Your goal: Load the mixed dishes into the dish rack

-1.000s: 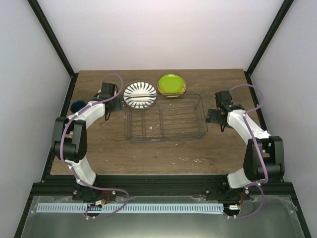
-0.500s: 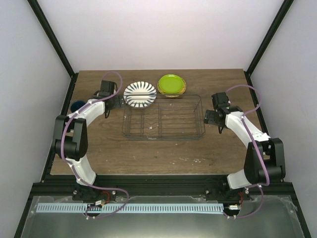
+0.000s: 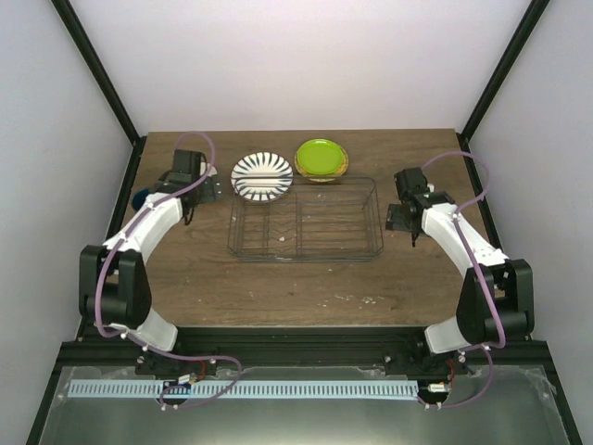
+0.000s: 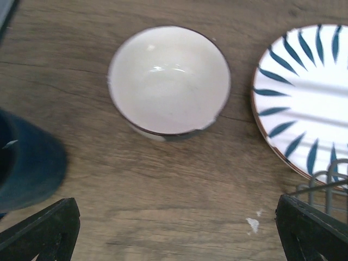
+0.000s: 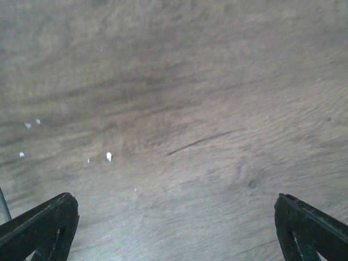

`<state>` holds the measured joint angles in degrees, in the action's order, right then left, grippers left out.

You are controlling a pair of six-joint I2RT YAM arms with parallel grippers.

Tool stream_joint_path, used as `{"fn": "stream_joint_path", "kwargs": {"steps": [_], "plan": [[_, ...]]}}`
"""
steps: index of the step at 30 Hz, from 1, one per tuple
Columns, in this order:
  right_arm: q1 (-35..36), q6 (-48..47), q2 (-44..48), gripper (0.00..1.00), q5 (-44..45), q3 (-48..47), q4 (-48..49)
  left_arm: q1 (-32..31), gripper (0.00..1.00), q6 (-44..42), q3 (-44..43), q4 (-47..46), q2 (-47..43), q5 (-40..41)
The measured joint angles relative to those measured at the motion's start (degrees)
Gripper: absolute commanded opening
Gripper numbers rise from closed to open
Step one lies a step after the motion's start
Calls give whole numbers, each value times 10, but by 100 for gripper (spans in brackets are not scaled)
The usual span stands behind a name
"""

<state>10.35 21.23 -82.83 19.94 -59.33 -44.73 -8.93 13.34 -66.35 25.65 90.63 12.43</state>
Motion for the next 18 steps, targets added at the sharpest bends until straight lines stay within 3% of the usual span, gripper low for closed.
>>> {"fn": "stream_joint_path", "kwargs": {"steps": [7, 10, 11, 18], "plan": [[-1, -9, 0, 100, 31, -82, -26, 96, 100, -1, -39, 54, -18, -15], [-1, -15, 2, 100, 28, -102, -30, 124, 100, -2, -97, 83, 19, -14], [0, -24, 15, 100, 14, -104, -28, 128, 100, -3, -154, 100, 65, -14], [8, -40, 71, 100, -27, -84, -6, 127, 100, -16, -252, 127, 157, -28]]}}
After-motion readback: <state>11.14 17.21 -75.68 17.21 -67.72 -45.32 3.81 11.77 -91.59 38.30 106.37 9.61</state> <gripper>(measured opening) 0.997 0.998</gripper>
